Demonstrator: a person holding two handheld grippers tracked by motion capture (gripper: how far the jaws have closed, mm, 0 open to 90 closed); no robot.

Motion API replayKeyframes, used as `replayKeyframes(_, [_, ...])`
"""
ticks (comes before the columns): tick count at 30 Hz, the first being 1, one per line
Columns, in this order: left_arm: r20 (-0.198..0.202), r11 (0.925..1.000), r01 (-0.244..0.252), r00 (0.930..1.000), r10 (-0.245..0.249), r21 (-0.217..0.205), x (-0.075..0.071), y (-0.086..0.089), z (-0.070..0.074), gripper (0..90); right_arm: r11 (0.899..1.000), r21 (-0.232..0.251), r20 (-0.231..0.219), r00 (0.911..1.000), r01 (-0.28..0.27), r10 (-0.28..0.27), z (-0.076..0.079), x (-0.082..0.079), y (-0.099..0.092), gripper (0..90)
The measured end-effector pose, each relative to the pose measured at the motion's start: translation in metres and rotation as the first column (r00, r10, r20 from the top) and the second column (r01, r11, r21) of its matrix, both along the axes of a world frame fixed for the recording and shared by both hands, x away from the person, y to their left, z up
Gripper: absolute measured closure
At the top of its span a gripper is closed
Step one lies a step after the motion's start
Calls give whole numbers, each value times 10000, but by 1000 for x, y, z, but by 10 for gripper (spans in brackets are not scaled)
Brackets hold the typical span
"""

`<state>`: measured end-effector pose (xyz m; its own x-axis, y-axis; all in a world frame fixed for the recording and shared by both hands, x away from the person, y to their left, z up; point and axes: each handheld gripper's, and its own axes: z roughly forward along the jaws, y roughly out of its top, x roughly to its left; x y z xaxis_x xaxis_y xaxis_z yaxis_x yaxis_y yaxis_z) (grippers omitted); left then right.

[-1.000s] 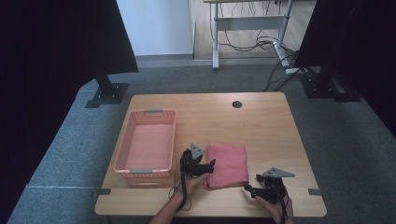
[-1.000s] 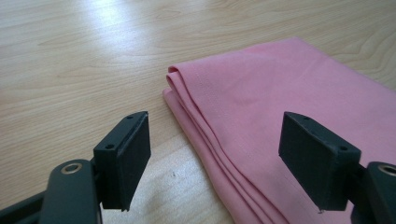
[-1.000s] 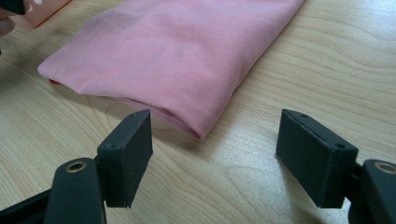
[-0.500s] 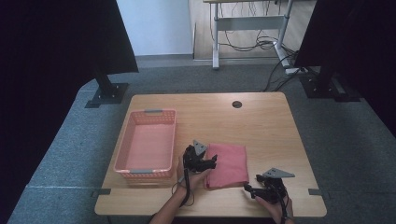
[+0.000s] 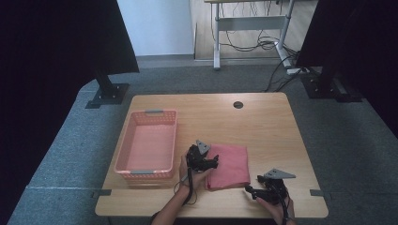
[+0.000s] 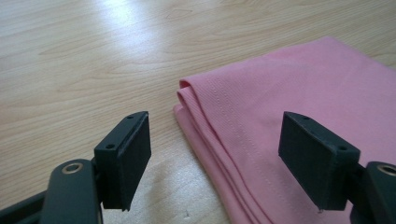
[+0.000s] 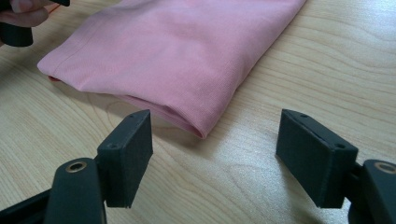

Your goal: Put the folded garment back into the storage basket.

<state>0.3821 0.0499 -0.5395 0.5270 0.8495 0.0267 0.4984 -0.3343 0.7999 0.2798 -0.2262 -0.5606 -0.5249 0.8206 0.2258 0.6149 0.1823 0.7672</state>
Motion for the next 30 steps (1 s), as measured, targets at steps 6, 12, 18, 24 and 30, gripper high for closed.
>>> replayKeyframes(6, [-46, 10000, -49, 10000, 49, -23, 4, 1, -2, 256, 10000, -41, 25, 10000, 9, -9, 0, 0, 1, 268])
replayKeyframes(12, [-73, 10000, -53, 10000, 53, -29, 9, 2, -3, 251, 10000, -26, 28, 10000, -19, 19, 0, 0, 1, 268])
replayKeyframes(18, [-93, 9996, -270, 9996, 270, -25, 13, 1, -6, 245, 10000, -20, 25, 10000, -41, 41, 0, 0, 2, 268])
replayKeyframes(24, [-142, 9996, -269, 9995, 268, -59, 18, 2, -5, 242, 10000, -28, 41, 10000, -62, 62, 0, 0, 2, 268])
replayKeyframes(30, [-239, 9987, -400, 9989, 393, -325, 24, 3, -3, 237, 10000, -18, 38, 10000, -66, 66, 0, 0, 2, 268])
